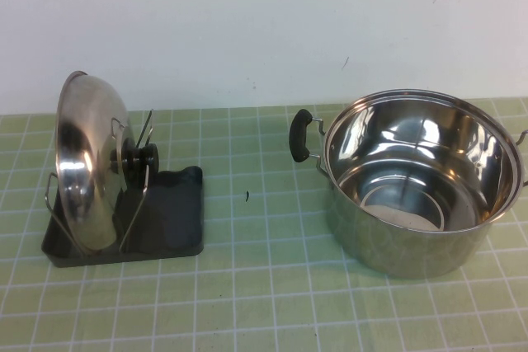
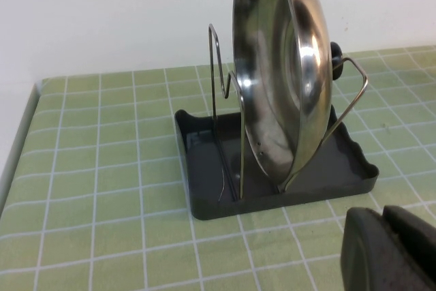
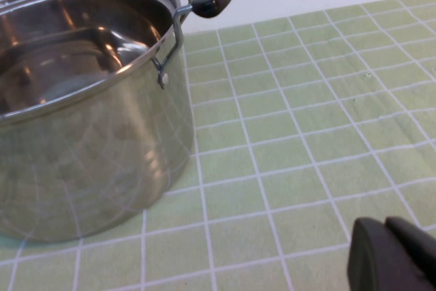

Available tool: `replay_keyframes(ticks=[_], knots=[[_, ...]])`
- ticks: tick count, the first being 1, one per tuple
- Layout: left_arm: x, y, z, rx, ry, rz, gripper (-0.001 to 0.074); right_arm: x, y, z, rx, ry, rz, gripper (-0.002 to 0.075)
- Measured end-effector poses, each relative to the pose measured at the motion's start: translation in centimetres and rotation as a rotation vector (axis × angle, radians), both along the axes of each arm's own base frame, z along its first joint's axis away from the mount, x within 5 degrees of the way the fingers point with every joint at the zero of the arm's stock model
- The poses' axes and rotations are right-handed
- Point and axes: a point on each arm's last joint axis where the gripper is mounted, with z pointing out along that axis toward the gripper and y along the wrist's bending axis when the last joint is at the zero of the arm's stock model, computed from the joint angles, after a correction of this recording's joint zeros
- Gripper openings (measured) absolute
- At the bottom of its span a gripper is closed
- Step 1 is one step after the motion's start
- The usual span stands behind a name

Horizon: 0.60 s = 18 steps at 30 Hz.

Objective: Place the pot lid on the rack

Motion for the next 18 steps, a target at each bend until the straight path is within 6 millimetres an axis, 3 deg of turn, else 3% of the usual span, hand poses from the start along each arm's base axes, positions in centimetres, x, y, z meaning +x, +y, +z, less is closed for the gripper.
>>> replay_keyframes(ticks=[8,18], knots=[[1.5,-0.6,-1.6,-0.004,-0.106,0.009,-0.0002,0.0,0.0,0.0,0.0,0.0,0.0,-0.0001],[3.3,0.0,-7.8,-0.085,-0.024,0.27,-0.0003,0.0,0.0,0.0,0.0,0.0,0.0,-0.0001]])
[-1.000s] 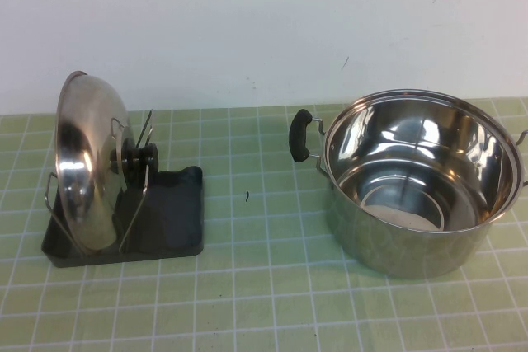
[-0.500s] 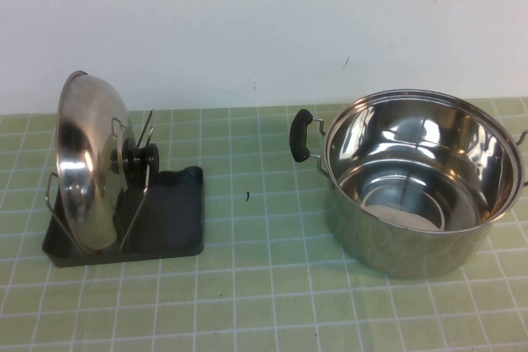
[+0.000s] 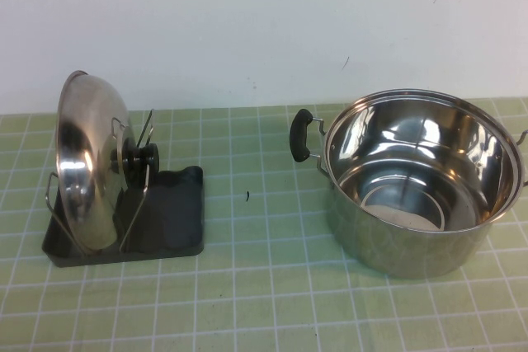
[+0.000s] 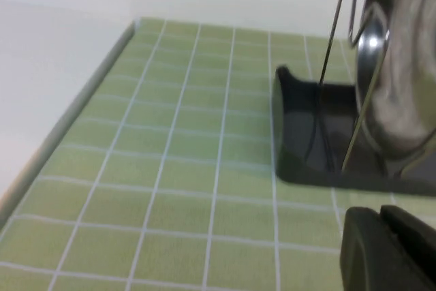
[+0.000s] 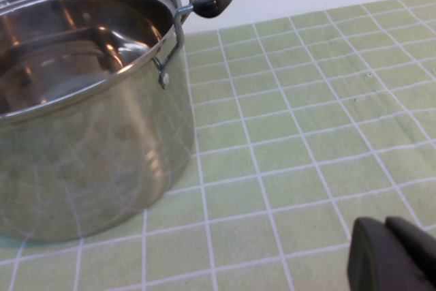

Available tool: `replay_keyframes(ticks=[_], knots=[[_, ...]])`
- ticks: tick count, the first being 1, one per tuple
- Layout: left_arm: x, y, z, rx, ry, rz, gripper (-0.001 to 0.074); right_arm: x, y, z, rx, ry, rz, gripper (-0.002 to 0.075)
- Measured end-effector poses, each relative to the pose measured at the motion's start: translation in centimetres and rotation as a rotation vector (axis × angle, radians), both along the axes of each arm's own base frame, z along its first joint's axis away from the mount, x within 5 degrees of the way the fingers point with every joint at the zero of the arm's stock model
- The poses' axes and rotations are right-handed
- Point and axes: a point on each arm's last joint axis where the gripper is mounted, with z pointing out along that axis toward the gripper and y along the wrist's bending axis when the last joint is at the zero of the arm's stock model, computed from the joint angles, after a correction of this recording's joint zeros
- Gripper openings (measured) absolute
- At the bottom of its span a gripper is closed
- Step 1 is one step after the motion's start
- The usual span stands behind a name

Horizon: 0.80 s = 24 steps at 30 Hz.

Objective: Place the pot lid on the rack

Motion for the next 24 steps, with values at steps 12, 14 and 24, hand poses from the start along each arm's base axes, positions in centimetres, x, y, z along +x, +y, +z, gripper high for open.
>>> replay_keyframes(ticks=[12,14,24], knots=[[0.3,-0.5,-1.6,0.132,0.03,-0.117,-0.0003,0.0,0.0,0.0,0.002,0.0,0.0,-0.0001],[0.3,-0.6,-1.6,0.169,0.032,-0.154,-0.0003,0.0,0.0,0.0,0.002,0.0,0.0,-0.0001],[0.3,-0.9,-1.6,0.2,0.028,-0.218,-0.0003,0.0,0.0,0.0,0.002,0.0,0.0,-0.0001]])
